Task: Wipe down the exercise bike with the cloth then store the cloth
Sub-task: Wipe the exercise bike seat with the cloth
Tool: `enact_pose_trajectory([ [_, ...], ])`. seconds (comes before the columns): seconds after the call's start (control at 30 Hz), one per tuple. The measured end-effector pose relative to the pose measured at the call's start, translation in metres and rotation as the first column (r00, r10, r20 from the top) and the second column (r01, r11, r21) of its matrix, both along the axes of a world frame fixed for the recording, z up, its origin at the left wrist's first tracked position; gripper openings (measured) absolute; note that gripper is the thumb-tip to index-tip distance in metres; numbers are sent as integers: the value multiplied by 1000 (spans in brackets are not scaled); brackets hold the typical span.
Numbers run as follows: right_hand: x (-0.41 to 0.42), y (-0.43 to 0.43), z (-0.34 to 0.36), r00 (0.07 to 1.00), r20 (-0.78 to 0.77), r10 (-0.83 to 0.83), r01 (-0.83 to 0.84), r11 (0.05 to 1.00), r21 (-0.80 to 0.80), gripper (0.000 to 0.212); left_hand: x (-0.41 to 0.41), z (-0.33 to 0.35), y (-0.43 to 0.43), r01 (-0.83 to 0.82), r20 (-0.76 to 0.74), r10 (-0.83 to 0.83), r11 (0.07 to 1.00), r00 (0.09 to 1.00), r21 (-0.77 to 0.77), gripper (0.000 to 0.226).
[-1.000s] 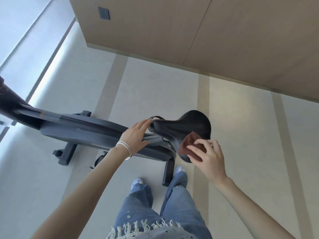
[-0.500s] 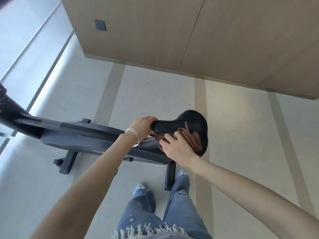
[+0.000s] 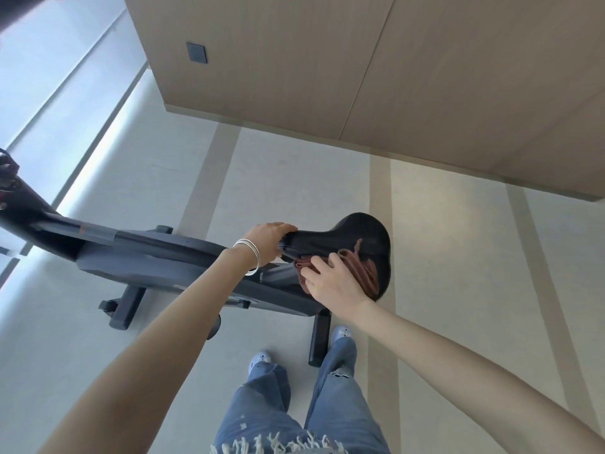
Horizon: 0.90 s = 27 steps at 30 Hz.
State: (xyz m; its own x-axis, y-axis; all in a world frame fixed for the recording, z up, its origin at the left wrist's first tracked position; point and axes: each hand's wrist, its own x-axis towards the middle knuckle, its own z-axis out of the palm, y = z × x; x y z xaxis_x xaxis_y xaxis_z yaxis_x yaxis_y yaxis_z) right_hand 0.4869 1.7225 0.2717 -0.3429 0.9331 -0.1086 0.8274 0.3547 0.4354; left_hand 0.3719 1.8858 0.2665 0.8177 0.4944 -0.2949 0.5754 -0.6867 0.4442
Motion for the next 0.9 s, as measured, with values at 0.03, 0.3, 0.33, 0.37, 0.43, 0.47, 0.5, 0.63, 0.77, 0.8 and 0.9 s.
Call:
enact_pose_trajectory([
  [0.03, 3, -8, 1, 998, -46, -48, 49, 999, 8, 17, 0, 1, -1, -1, -4, 1, 1000, 1000, -4, 56],
  [0.3, 49, -71, 3, 780, -566, -266, 430, 885, 177, 20, 4, -5, -30, -95, 54, 91, 993, 994, 67, 61],
  [0.33, 52, -70, 1, 784, -566, -253, 427, 883, 196, 19, 5, -7, -34, -111, 62, 106, 991, 992, 80, 63],
  [0.37, 53, -66, -1, 786, -565, -250, 430, 878, 210, 19, 5, -10, -38, -131, 78, 125, 987, 989, 89, 64],
  [0.43, 53, -51, -2, 746, -599, -291, 502, 837, 219, 20, 6, -13, -45, -183, 123, 171, 979, 978, 91, 65],
  [0.47, 53, -41, -2, 711, -625, -323, 552, 806, 211, 21, 6, -14, -47, -205, 140, 191, 975, 972, 90, 65],
  [0.5, 52, -30, -1, 679, -642, -354, 593, 781, 196, 22, 7, -15, -48, -220, 149, 205, 971, 967, 93, 66],
  [0.63, 48, 17, 7, 629, -629, -456, 637, 766, 82, 25, 9, -20, -53, -267, 147, 252, 960, 956, 90, 78],
  [0.77, 52, 63, 11, 538, -620, -571, 605, 773, -188, 33, 8, -23, -56, -342, 134, 328, 934, 935, 100, 84],
  [0.8, 56, 72, 11, 510, -624, -592, 583, 771, -255, 34, 8, -23, -55, -354, 130, 340, 929, 932, 111, 84],
  [0.9, 75, 83, 12, 519, -616, -593, 472, 800, -372, 32, 12, -21, -52, -331, 101, 318, 931, 943, 154, 82],
])
